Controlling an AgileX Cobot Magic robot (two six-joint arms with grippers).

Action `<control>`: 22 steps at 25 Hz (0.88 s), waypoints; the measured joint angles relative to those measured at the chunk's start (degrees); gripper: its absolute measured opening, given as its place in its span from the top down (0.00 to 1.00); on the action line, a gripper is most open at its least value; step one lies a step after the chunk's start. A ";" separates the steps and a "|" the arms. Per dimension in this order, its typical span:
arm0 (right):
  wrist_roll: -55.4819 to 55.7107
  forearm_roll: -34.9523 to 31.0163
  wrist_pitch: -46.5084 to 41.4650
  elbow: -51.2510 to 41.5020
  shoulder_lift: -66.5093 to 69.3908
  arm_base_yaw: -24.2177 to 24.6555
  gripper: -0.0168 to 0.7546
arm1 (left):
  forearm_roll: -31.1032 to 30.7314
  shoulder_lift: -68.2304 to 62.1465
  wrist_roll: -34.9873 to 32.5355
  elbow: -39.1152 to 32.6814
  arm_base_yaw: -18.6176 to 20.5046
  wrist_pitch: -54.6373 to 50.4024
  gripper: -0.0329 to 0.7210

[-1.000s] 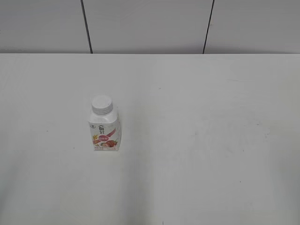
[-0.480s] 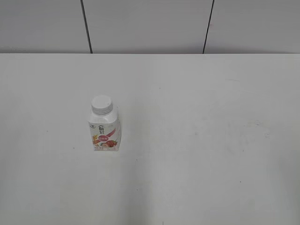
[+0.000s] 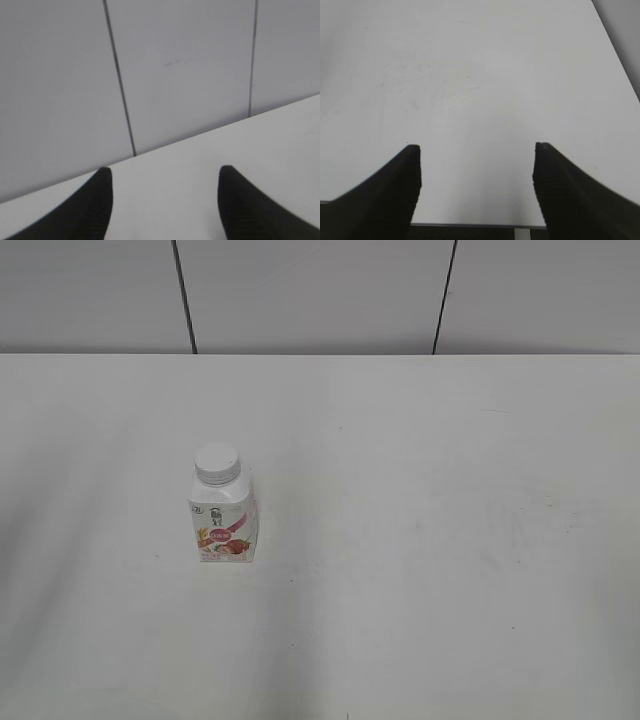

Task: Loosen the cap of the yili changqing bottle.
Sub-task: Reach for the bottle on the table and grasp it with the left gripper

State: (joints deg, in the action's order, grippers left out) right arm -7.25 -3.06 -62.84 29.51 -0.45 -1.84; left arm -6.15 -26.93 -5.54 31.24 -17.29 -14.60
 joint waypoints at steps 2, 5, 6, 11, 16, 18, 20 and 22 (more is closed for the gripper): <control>0.00 0.00 0.00 0.00 0.00 0.00 0.26 | -0.46 -3.76 -0.04 -2.55 -3.32 8.99 0.40; 0.00 0.00 0.00 0.00 0.00 0.00 0.26 | -1.16 -9.80 0.44 -7.23 -4.88 19.01 0.40; 0.00 0.00 0.00 0.00 0.00 0.00 0.26 | -1.16 -11.39 0.87 -8.96 -4.94 21.57 0.40; 0.00 0.00 0.00 0.00 0.00 0.00 0.26 | -1.93 -18.94 4.60 -14.96 -5.00 31.28 0.40; 0.00 0.00 0.00 0.00 0.00 0.00 0.26 | -10.76 -26.27 13.78 -15.87 -5.00 36.49 0.40; 0.00 0.04 0.00 0.00 0.00 0.00 0.26 | -17.37 -28.53 19.70 -15.93 -4.21 39.41 0.40; 0.00 0.04 0.00 0.00 0.00 0.00 0.26 | -24.50 -31.31 26.39 -15.93 -1.90 42.97 0.40; 0.00 0.04 0.00 0.00 0.00 0.00 0.26 | -31.77 -34.66 32.63 -15.98 1.51 48.53 0.40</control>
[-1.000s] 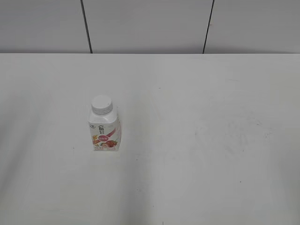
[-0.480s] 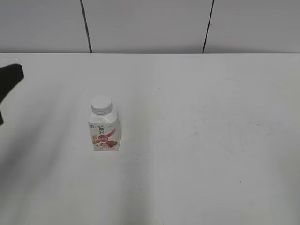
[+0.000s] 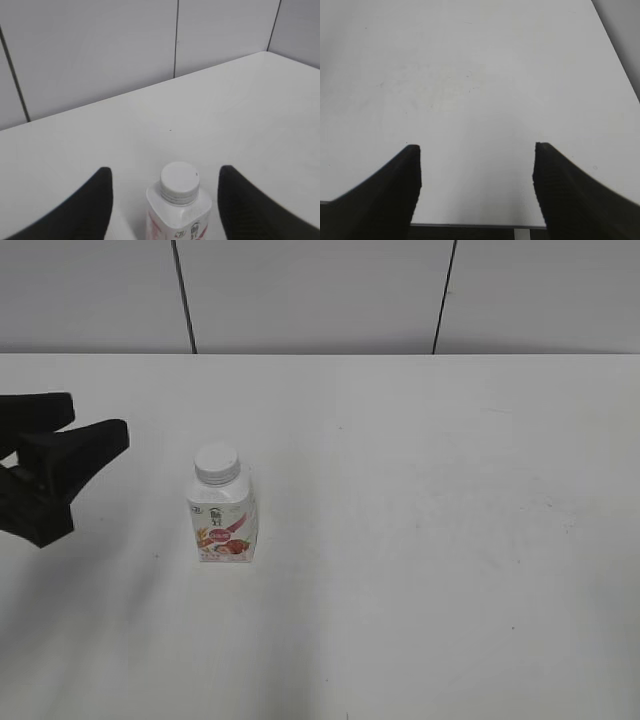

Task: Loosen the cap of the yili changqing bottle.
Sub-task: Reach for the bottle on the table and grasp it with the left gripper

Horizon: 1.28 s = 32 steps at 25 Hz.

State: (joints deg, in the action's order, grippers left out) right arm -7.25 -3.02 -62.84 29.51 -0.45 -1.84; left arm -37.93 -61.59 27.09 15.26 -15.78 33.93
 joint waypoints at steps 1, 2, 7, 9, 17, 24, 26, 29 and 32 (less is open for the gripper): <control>0.00 0.00 0.00 0.00 0.00 0.00 0.26 | -2.63 -1.66 1.69 0.00 2.16 3.65 0.40; 0.00 0.00 0.00 0.00 0.00 0.00 0.26 | -5.59 -3.01 2.55 0.00 4.05 6.71 0.40; 0.00 0.00 0.00 0.00 0.00 0.00 0.26 | -14.40 -9.33 3.99 0.00 12.15 14.83 0.40; 0.00 0.00 0.00 0.00 0.00 0.00 0.26 | -16.13 -10.64 4.01 0.00 13.00 16.27 0.40; 0.00 0.00 0.00 0.00 0.00 0.00 0.26 | -38.28 -19.94 4.01 1.82 26.41 29.27 0.40; 0.00 0.00 0.00 0.00 0.00 0.00 0.26 | -51.05 -33.09 6.10 11.14 31.57 34.78 0.26; 0.00 0.00 0.00 0.00 0.00 0.00 0.26 | -53.64 -37.81 6.36 13.97 31.57 34.89 0.15; 0.00 0.00 0.00 0.00 0.00 0.00 0.26 | -56.87 -43.64 6.44 18.68 31.57 34.93 0.08; 0.00 0.00 0.00 0.00 0.00 0.00 0.26 | -59.13 -48.11 6.50 22.55 31.51 35.00 0.08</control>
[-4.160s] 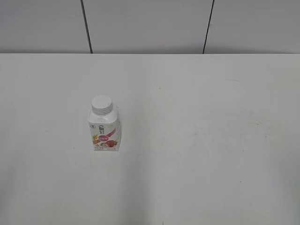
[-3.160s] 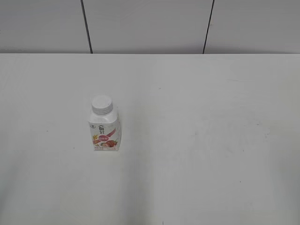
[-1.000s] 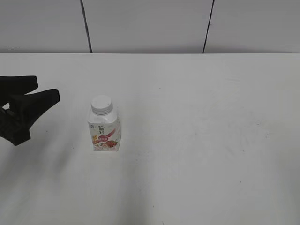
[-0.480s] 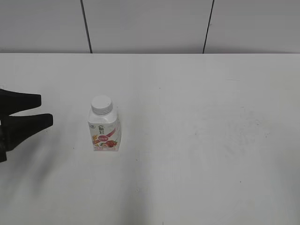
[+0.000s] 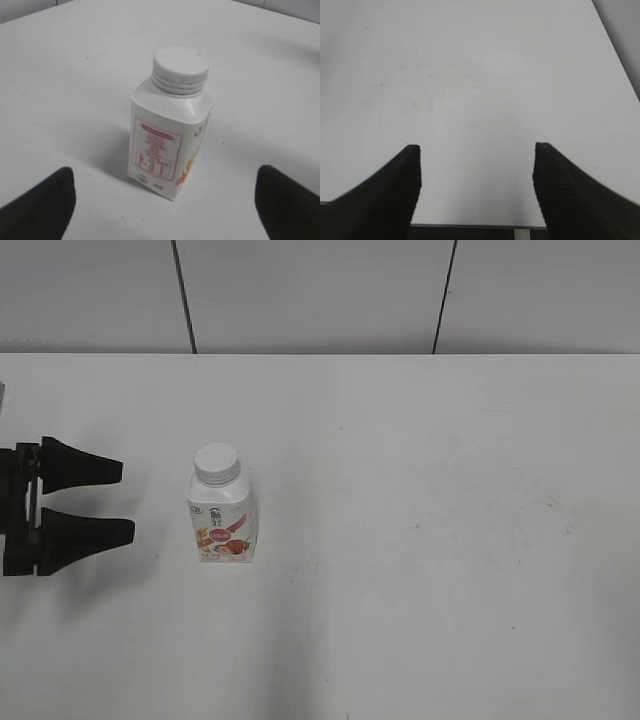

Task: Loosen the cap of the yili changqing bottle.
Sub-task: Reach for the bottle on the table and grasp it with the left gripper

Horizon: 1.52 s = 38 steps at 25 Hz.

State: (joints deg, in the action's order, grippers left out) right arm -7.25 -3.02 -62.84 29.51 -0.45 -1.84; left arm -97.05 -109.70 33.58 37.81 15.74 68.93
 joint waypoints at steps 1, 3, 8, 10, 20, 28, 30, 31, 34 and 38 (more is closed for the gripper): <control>0.00 0.00 0.00 0.00 0.00 0.00 0.26 | -0.85 -1.37 0.00 1.22 -0.08 0.00 0.08; 0.00 0.00 0.00 0.00 0.00 0.00 0.26 | -1.99 -3.74 -0.12 3.32 -0.76 0.00 0.08; 0.00 0.00 0.00 0.00 0.00 0.00 0.26 | -3.76 -8.92 -1.59 7.82 -4.29 0.02 0.08; 0.00 0.00 0.00 0.00 0.00 0.00 0.26 | -3.87 -10.02 -2.63 9.20 -5.81 0.02 0.08; 0.00 0.00 0.00 0.00 0.00 0.00 0.26 | -3.28 -16.62 -4.21 16.66 -10.34 0.21 0.11; 0.00 0.00 0.00 0.00 0.00 0.00 0.26 | -1.61 -19.93 -4.21 20.67 -14.88 0.21 0.14; 0.00 0.00 0.00 0.00 0.00 0.00 0.26 | -0.96 -20.66 -4.21 21.31 -16.01 0.26 0.16; 0.00 0.00 0.00 0.00 0.00 0.00 0.26 | -0.58 -20.88 -4.21 21.53 -16.43 0.26 0.17; 0.00 0.00 0.00 0.00 0.00 0.00 0.26 | 0.41 -21.44 -4.21 21.71 -17.75 0.26 0.19; 0.00 0.00 0.00 0.00 0.00 0.00 0.26 | 0.88 -21.44 -4.21 21.81 -18.72 0.26 0.19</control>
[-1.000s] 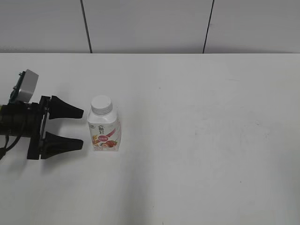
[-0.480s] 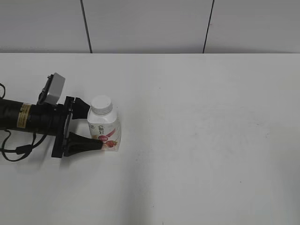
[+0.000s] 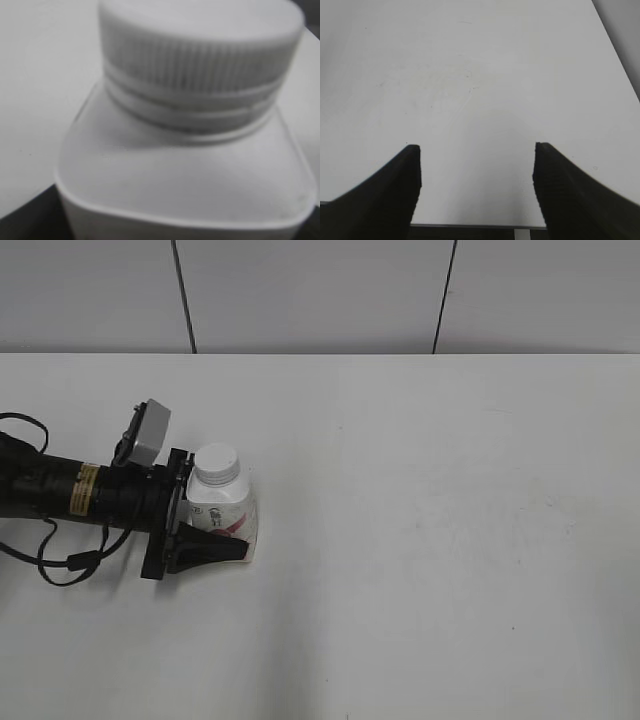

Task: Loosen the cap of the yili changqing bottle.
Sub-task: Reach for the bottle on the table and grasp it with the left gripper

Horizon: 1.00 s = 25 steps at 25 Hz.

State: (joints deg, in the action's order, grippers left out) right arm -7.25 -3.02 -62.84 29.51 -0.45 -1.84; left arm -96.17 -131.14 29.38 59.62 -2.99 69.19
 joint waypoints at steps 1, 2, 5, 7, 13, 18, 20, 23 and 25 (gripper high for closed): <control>0.00 0.00 0.00 0.00 0.00 0.00 0.26 | 0.06 0.00 0.00 0.00 0.00 0.00 0.19; 0.00 0.00 0.00 0.00 0.00 0.00 0.26 | 0.05 0.00 0.00 0.00 -0.06 0.00 0.20; 0.00 0.00 0.00 0.00 0.00 0.00 0.26 | 0.05 0.00 0.00 0.00 -0.06 0.00 0.22; 0.00 0.00 0.00 0.00 0.00 0.00 0.26 | 0.05 0.00 0.00 0.00 -0.06 0.00 0.25; 0.00 0.00 0.00 0.00 0.00 0.00 0.26 | 0.00 0.00 0.00 0.00 -0.06 0.00 0.31; 0.00 0.00 0.00 0.00 0.00 0.00 0.26 | -0.38 0.00 0.00 0.00 -0.06 0.12 0.36; 0.00 0.00 0.00 0.00 0.00 0.00 0.26 | -0.38 0.00 0.00 0.00 -0.06 0.12 0.38; 0.00 0.00 0.00 0.00 0.00 0.00 0.26 | -0.38 0.00 0.00 0.07 -0.06 0.12 0.41; 0.00 0.00 0.04 0.00 0.00 0.00 0.26 | -0.38 0.00 0.00 0.07 -0.12 0.06 0.42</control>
State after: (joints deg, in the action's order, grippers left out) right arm -7.25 -3.02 -62.79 29.51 -0.45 -1.84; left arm -96.55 -131.14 29.38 59.69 -3.10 69.26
